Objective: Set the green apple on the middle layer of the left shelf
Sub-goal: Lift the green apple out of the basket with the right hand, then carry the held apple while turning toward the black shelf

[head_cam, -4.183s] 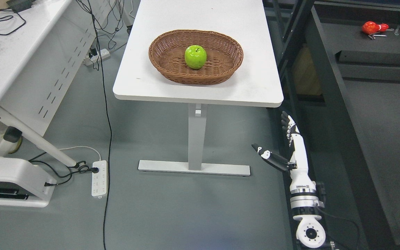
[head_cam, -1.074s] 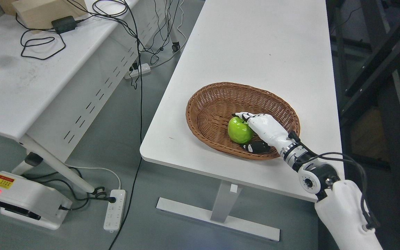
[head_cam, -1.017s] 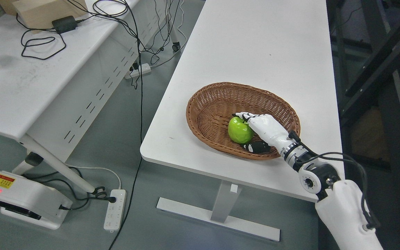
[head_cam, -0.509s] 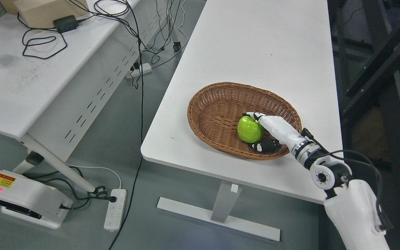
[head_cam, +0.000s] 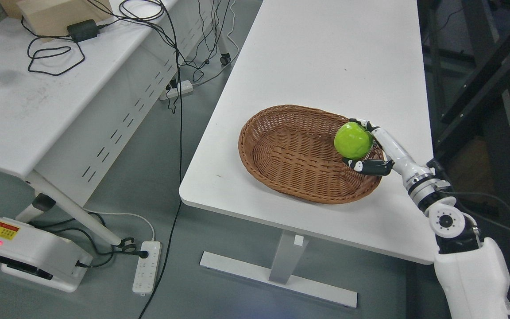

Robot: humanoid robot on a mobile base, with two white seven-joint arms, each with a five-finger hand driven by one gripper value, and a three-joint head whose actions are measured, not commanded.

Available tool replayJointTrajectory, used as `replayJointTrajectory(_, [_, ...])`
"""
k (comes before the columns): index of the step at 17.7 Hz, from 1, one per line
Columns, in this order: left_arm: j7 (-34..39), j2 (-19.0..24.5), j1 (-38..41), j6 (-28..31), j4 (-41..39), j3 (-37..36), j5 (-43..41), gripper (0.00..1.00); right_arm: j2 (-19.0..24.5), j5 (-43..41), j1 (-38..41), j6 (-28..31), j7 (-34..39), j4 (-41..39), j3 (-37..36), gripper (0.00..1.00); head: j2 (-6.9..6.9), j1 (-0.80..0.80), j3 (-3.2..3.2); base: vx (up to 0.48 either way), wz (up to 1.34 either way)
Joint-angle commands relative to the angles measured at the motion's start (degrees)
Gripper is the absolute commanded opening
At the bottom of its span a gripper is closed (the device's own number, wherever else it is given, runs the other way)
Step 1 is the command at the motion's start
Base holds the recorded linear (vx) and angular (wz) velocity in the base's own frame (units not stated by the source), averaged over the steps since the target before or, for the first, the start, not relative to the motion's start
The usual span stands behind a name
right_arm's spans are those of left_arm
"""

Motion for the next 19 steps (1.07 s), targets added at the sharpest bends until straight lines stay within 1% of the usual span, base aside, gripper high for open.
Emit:
replayJointTrajectory(1, [0.0,1.0,0.0,0.0,0.0,0.0,0.0,1.00,8.2,-3.8,6.0,0.3,-2.2,-9.4,-20.1,0.00,0.00,0.00,0.00,0.000,0.00])
replayJointTrajectory(3, [0.0,1.0,0.0,0.0,0.0,0.0,0.0,1.00,10.9,-3.5,9.9,0.1,-7.3,-11.6,-20.8,0.00,0.00,0.00,0.00,0.000,0.00])
replayJointTrajectory(5, [0.0,1.0,0.0,0.0,0.0,0.0,0.0,1.00,11.8,-3.4,14.0,-1.0,-13.3,-11.7,-20.1,0.00,0.00,0.00,0.00,0.000,0.00])
replayJointTrajectory(7, [0.0,1.0,0.0,0.0,0.0,0.0,0.0,1.00,13.6,-3.4,17.3,-3.5,-19.2,-11.7,-18.3,0.00,0.00,0.00,0.00,0.000,-0.01])
replayJointTrajectory(8, [0.0,1.0,0.0,0.0,0.0,0.0,0.0,1.00,14.5,-3.4,18.6,-4.6,-21.1,-11.8,-17.7,0.00,0.00,0.00,0.00,-0.001,-0.01])
replayJointTrajectory(10, [0.0,1.0,0.0,0.0,0.0,0.0,0.0,1.00,15.6,-3.4,20.3,-6.1,-23.3,-11.8,-17.5,0.00,0.00,0.00,0.00,0.000,0.00])
replayJointTrajectory(14, [0.0,1.0,0.0,0.0,0.0,0.0,0.0,1.00,15.7,-3.5,25.0,-10.2,-25.8,-11.9,-16.9,0.00,0.00,0.00,0.00,0.000,0.00])
replayJointTrajectory(19, [0.0,1.0,0.0,0.0,0.0,0.0,0.0,1.00,15.7,-3.5,25.7,-11.2,-26.2,-11.9,-16.9,0.00,0.00,0.00,0.00,0.000,0.00])
